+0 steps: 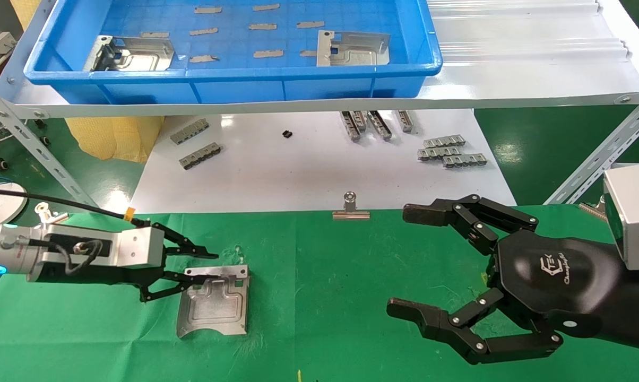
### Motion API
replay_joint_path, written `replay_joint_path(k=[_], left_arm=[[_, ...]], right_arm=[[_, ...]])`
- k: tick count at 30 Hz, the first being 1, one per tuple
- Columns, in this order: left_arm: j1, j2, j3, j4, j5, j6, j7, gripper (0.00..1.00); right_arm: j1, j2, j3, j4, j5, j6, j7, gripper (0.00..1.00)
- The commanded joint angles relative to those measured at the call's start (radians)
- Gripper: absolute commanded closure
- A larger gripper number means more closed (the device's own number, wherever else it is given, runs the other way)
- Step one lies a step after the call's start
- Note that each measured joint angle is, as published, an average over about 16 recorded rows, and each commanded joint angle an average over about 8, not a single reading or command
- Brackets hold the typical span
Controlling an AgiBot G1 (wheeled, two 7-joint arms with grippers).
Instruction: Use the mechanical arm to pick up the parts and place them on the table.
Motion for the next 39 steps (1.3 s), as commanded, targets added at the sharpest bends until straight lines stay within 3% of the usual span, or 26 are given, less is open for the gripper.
replay_joint_path(k=[1, 14, 25, 39], left_arm=[[-0.004, 0.004, -0.002, 0.016, -0.002, 0.006, 0.009, 0.0], [0.088, -0.035, -0.09, 0.03, -0.158, 0.073, -0.15, 0.0], [0.097, -0.04, -0.098, 0.014, -0.165, 0.073, -0.156, 0.0], [0.209, -0.107, -0.214, -0.228, -0.214, 0.052, -0.314, 0.0]], right_arm=[[0.0, 0.0, 0.0, 0.0, 0.0, 0.0, 0.0, 0.0], [0.0, 0.0, 0.0, 0.0, 0.0, 0.0, 0.0, 0.0], [0.0, 0.0, 0.0, 0.0, 0.0, 0.0, 0.0, 0.0], [0.0, 0.0, 0.0, 0.0, 0.0, 0.0, 0.0, 0.0]])
